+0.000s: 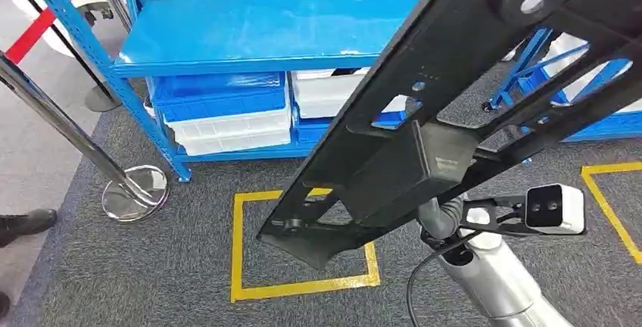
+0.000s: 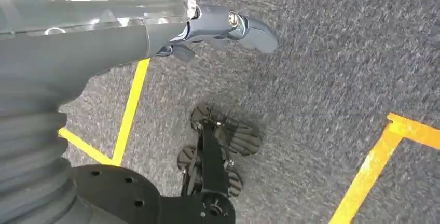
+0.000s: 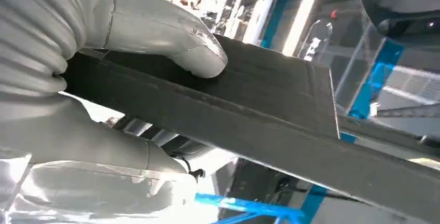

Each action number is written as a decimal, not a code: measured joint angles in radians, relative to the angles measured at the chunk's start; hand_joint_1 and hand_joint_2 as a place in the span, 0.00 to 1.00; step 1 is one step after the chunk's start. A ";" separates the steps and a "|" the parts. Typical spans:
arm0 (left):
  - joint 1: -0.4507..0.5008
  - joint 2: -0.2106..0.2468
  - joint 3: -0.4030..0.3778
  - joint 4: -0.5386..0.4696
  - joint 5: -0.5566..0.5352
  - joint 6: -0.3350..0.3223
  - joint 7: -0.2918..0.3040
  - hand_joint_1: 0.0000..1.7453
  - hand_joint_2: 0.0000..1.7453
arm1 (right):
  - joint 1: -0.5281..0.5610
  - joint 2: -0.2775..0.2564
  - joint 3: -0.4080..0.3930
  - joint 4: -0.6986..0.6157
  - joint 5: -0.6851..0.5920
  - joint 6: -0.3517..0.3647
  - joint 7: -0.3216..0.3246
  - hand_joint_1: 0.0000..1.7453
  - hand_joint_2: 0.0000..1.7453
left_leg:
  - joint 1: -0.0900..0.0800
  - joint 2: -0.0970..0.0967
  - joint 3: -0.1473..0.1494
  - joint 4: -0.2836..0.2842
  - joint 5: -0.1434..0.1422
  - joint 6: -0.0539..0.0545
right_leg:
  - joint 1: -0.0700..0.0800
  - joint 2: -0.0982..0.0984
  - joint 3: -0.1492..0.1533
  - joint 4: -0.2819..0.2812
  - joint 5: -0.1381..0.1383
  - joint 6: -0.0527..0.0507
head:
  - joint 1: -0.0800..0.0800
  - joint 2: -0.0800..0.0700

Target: Take the parts from the cabinet and place them on the table.

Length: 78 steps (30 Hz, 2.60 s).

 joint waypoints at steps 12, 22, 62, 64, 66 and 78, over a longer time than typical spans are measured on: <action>0.004 0.001 0.001 0.000 0.011 0.017 0.014 0.00 1.00 | 0.088 0.043 -0.034 -0.048 0.182 0.036 0.000 1.00 1.00 | 0.012 -0.056 0.043 -0.060 0.040 0.006 | 0.001 0.087 -0.028 0.011 0.021 0.034 | 0.000 0.000; 0.005 -0.001 -0.001 0.000 -0.021 0.019 0.019 0.00 1.00 | 0.205 0.092 -0.042 -0.128 0.283 0.034 0.000 1.00 1.00 | 0.011 0.056 0.033 -0.070 0.055 0.034 | 0.000 -0.014 -0.060 0.152 -0.046 0.055 | 0.000 0.000; -0.004 0.062 -0.027 0.000 -0.048 0.015 -0.063 0.00 1.00 | 0.262 0.194 -0.070 -0.061 0.325 -0.025 0.000 1.00 1.00 | 0.009 0.048 0.040 -0.024 -0.008 -0.015 | 0.007 -0.018 -0.006 0.006 -0.004 -0.013 | 0.000 0.000; 0.002 0.063 -0.027 0.000 -0.051 0.013 -0.055 0.00 1.00 | 0.287 0.212 -0.082 -0.062 0.346 -0.017 0.000 1.00 1.00 | 0.011 0.005 -0.044 0.163 -0.103 -0.020 | 0.009 0.008 -0.010 0.006 -0.002 -0.020 | 0.000 0.000; 0.007 0.063 -0.027 0.000 -0.051 0.011 -0.053 0.00 1.00 | 0.312 0.218 -0.095 -0.062 0.358 -0.012 0.000 1.00 1.00 | 0.011 0.001 -0.089 0.256 -0.120 -0.021 | 0.013 0.036 -0.011 0.007 -0.001 -0.021 | 0.000 0.000; -0.002 0.046 -0.037 0.002 -0.075 0.000 0.011 0.00 1.00 | 0.366 0.229 -0.168 -0.105 0.388 -0.023 0.000 1.00 1.00 | 0.015 -0.014 0.058 -0.086 0.045 0.036 | 0.013 0.026 -0.089 0.138 -0.069 0.028 | 0.000 0.000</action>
